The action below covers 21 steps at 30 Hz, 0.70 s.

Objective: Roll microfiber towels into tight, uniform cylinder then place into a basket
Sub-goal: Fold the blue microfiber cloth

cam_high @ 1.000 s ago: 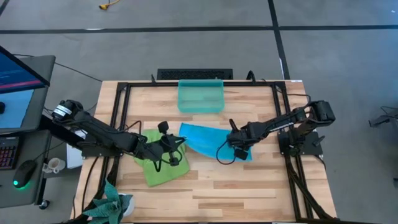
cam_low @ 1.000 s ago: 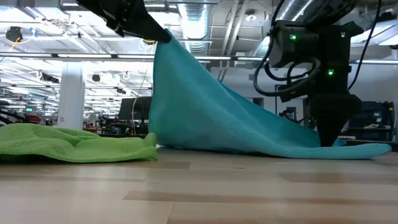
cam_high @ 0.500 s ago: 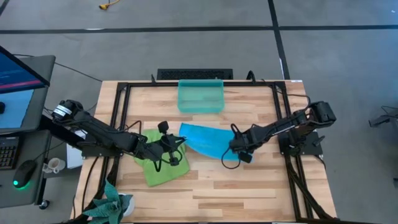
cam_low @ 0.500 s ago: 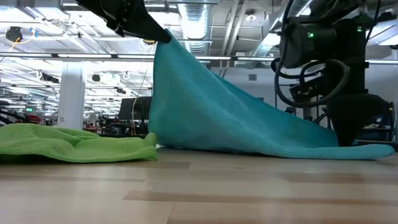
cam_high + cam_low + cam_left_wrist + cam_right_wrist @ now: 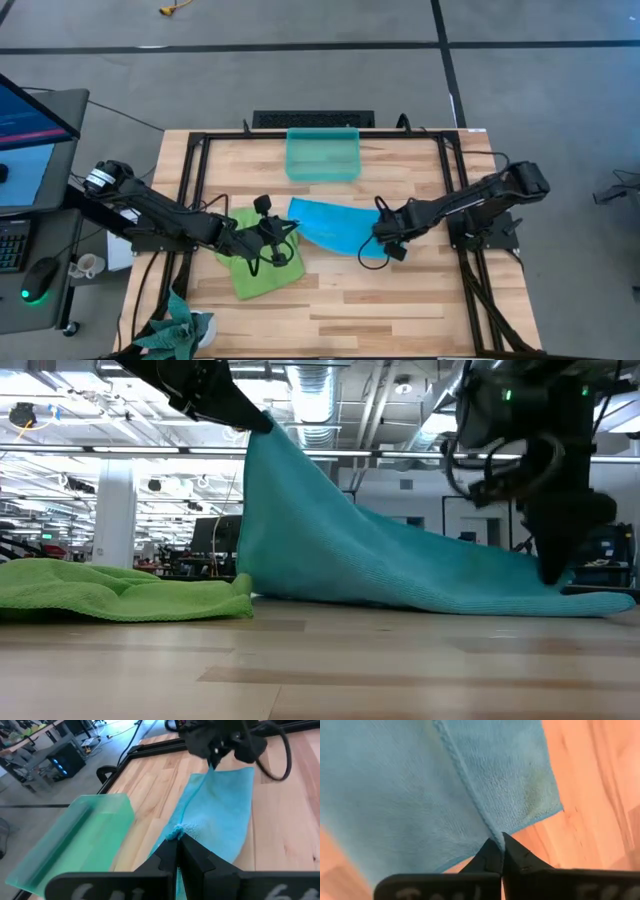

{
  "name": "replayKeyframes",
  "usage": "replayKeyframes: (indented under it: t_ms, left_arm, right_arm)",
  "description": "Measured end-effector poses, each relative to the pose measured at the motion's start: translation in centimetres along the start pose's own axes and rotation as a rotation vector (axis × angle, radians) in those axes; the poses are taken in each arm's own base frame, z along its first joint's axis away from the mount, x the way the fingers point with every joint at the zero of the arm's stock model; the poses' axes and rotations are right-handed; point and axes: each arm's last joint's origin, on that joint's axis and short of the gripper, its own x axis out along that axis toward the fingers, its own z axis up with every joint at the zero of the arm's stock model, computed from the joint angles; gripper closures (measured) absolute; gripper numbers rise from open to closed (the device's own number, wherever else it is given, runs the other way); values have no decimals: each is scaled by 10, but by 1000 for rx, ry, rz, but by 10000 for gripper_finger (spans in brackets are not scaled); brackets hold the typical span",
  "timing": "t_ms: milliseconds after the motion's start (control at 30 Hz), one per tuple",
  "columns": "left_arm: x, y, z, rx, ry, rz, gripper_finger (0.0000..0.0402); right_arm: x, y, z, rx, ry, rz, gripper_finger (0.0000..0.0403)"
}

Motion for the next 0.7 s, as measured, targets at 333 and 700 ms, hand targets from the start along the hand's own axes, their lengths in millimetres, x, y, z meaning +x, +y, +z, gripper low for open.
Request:
replayKeyframes:
  t_ms: [333, 700]
  left_arm:
    - [3, 5, 13, 16, -23, 18, 400]
    - [10, 20, 33, 21, -41, 26, 400]
  right_arm:
    - [-47, -8, -25, 7, -193, 91, 391]
    - [-78, -46, -74, 89, -153, 56, 391]
